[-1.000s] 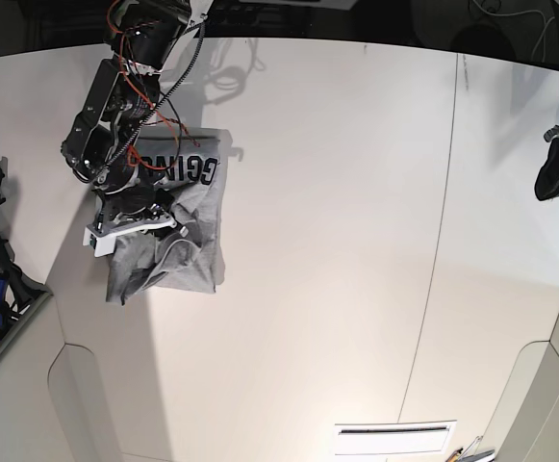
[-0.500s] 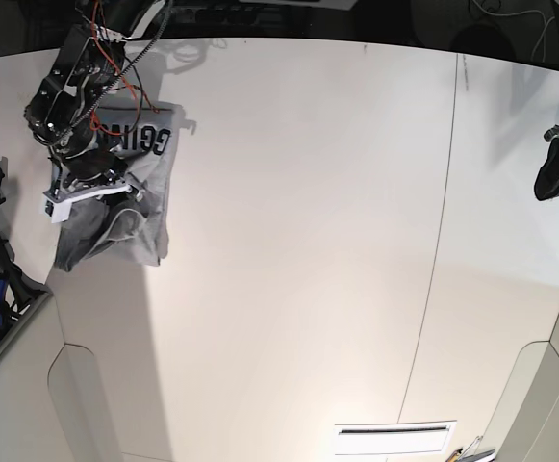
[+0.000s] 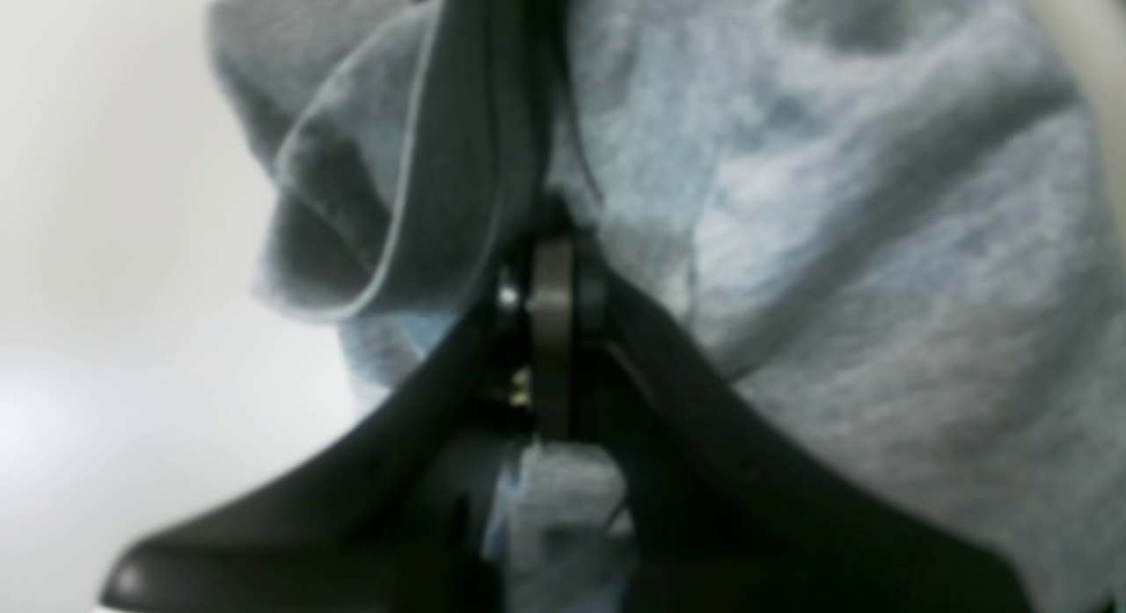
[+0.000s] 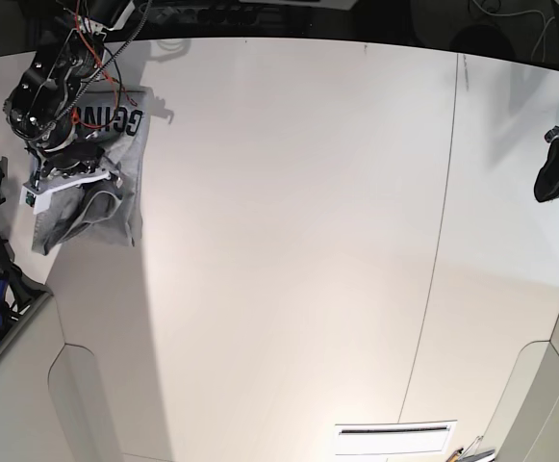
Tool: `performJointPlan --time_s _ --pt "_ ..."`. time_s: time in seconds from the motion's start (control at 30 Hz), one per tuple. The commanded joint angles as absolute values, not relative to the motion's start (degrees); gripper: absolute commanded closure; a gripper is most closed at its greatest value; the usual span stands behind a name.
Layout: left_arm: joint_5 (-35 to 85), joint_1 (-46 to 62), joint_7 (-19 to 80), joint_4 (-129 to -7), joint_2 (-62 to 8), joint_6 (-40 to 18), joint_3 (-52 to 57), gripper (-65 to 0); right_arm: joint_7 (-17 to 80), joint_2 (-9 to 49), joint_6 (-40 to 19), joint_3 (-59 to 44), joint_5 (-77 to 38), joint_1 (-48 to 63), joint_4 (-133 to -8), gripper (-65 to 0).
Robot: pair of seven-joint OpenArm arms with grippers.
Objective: Fold the T-shirt properly
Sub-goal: 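Drag the folded shirt with the right gripper toward the table corner, then open the right gripper and lift it off the folded shirt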
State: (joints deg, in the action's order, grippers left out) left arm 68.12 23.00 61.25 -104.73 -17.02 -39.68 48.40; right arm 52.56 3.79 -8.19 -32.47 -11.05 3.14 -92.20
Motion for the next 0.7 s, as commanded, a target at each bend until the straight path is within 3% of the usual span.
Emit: performJointPlan --time_s 0.0,0.27,0.67 --pt "69.6 23.0 60.4 -105.7 -18.0 -40.0 48.7 0.0 52.7 4.4 -7.9 -32.9 -10.5 2.9 -95.5 0.0" --pt "69.6 23.0 60.2 -105.7 -17.9 -40.0 48.7 0.0 52.7 4.4 -8.2 -32.9 -10.6 3.2 -112.9 0.0" --pt "71.1 23.1 61.9 -105.7 -18.0 -40.0 48.7 0.0 55.8 4.5 -17.5 -32.9 -26.1 15.8 -127.9 0.0"
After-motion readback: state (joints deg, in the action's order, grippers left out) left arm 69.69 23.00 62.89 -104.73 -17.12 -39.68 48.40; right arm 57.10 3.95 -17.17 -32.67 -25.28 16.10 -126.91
